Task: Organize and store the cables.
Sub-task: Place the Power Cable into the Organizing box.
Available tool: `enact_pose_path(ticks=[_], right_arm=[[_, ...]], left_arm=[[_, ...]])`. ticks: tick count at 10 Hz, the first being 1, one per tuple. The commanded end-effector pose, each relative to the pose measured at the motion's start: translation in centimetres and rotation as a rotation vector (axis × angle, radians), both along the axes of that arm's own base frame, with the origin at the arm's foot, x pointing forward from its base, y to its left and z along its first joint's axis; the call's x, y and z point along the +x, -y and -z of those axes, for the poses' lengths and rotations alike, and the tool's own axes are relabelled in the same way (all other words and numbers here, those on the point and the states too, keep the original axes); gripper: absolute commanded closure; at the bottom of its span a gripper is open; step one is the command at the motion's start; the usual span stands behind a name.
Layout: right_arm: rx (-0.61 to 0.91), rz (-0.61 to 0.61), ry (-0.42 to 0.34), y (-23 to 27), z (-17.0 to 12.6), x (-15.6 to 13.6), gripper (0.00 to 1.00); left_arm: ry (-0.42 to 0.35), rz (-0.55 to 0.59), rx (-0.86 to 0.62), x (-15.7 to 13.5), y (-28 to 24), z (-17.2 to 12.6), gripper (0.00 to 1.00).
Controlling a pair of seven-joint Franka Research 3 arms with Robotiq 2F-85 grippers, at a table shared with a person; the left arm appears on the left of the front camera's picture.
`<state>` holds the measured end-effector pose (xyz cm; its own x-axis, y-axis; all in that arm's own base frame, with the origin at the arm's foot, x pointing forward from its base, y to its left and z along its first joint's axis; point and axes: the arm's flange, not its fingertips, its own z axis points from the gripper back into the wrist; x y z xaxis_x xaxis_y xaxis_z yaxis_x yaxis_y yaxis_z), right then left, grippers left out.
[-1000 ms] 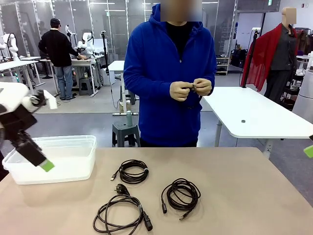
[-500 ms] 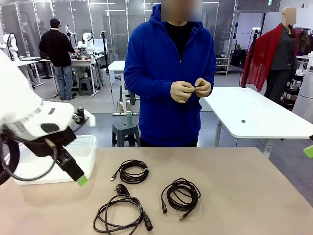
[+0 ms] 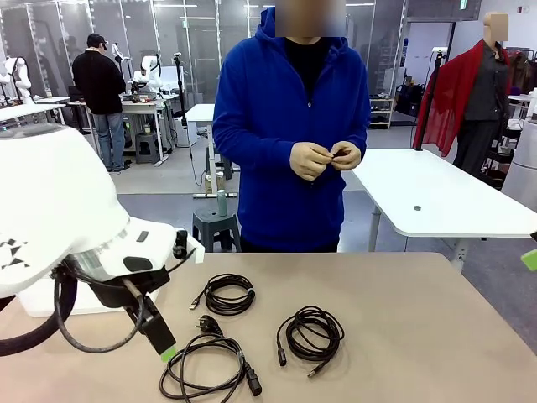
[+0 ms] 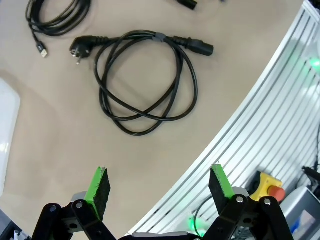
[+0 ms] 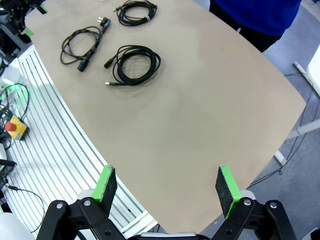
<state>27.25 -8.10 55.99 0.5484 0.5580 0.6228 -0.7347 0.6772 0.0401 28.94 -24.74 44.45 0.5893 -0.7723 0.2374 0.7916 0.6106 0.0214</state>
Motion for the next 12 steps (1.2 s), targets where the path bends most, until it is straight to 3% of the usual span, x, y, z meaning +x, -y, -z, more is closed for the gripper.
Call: enact_pose_path(ticks=[1, 10, 12], right_arm=[[0.001, -0.005, -0.002, -0.1, 0.1, 0.0, 0.0], [0.001, -0.005, -0.002, -0.1, 0.1, 0.0, 0.0], [0.001, -0.005, -0.002, -0.1, 0.1, 0.0, 0.0]], left_arm=[[-0.003, -0.027, -0.045, -0.9, -0.2, 1.3, 0.0], [-0.013, -0.001, -0.007, 0.0, 0.3, 0.4, 0.0], [-0.077, -0.093, 0.035, 1.8, 3.4, 2.8, 0.0]])
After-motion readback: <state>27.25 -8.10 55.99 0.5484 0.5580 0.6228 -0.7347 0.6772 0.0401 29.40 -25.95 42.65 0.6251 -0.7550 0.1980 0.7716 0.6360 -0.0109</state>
